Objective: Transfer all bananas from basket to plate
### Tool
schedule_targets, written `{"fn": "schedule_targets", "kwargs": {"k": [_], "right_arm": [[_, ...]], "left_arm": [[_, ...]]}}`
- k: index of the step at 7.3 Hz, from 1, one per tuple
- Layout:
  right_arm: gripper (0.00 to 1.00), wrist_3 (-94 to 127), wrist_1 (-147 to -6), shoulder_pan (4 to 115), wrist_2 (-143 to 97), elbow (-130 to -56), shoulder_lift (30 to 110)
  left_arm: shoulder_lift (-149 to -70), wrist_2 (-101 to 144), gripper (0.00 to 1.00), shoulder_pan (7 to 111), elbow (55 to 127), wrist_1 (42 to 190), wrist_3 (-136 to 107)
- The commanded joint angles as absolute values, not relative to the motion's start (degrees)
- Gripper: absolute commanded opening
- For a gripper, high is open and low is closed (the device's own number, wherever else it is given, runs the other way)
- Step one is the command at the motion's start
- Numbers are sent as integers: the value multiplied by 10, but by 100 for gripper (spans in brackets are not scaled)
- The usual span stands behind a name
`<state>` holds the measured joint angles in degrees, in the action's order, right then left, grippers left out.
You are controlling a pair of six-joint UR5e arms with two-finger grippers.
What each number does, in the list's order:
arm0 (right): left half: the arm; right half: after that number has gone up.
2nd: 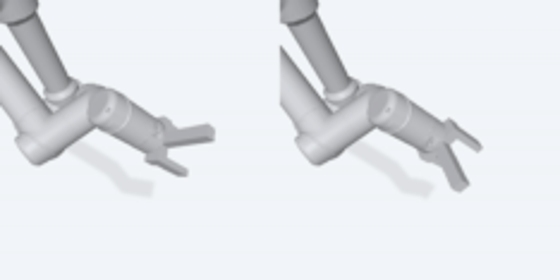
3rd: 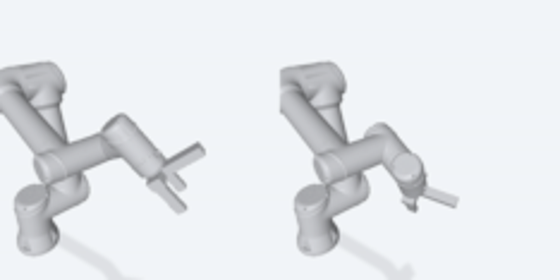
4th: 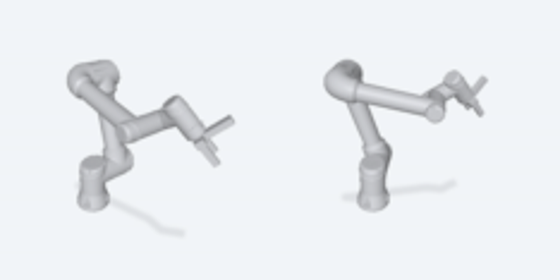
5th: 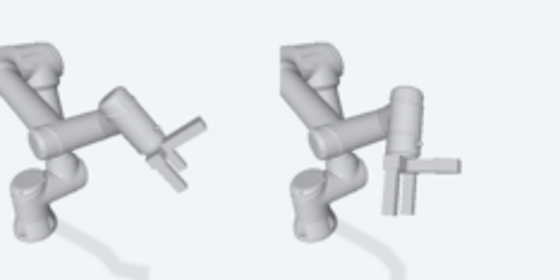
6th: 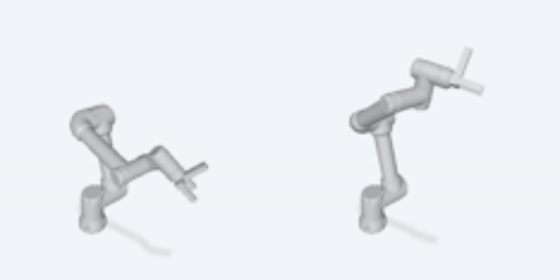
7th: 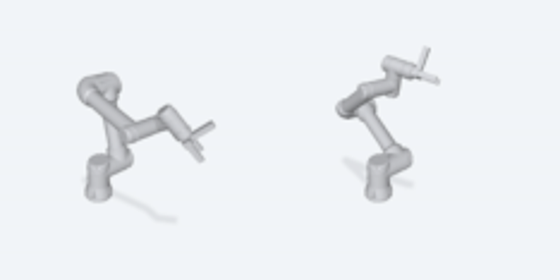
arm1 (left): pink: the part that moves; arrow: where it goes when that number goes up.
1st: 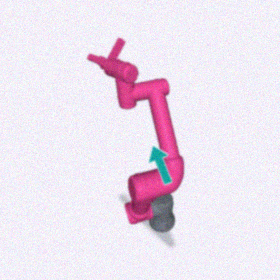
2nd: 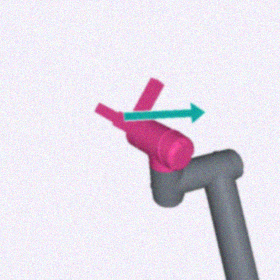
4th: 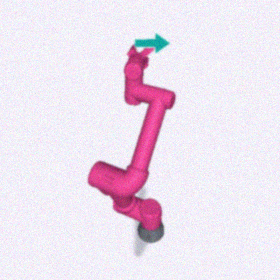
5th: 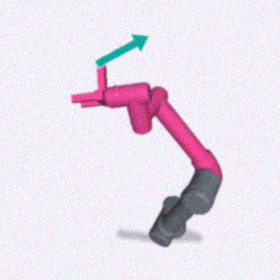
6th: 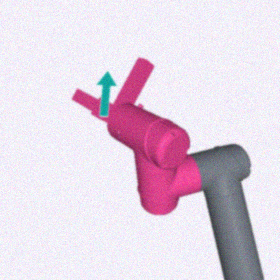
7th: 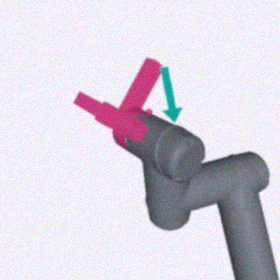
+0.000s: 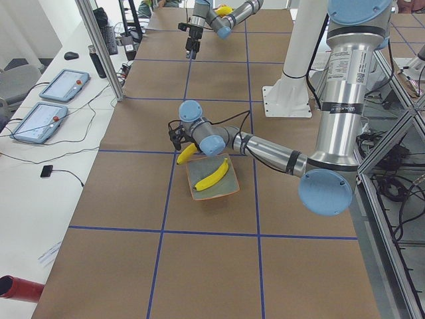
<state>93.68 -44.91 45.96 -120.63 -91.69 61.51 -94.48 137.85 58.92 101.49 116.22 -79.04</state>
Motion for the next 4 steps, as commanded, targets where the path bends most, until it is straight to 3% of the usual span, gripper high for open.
{"fn": "schedule_targets", "kwargs": {"k": [1,4], "right_arm": [[100,939,-451,447,-1183,-917,616],[100,935,-452,453,-1176,-918,630]], "left_arm": [[-938,1355,0,600,1051,1031,-714],[-928,1272,0,613,1136,817,-586]]}}
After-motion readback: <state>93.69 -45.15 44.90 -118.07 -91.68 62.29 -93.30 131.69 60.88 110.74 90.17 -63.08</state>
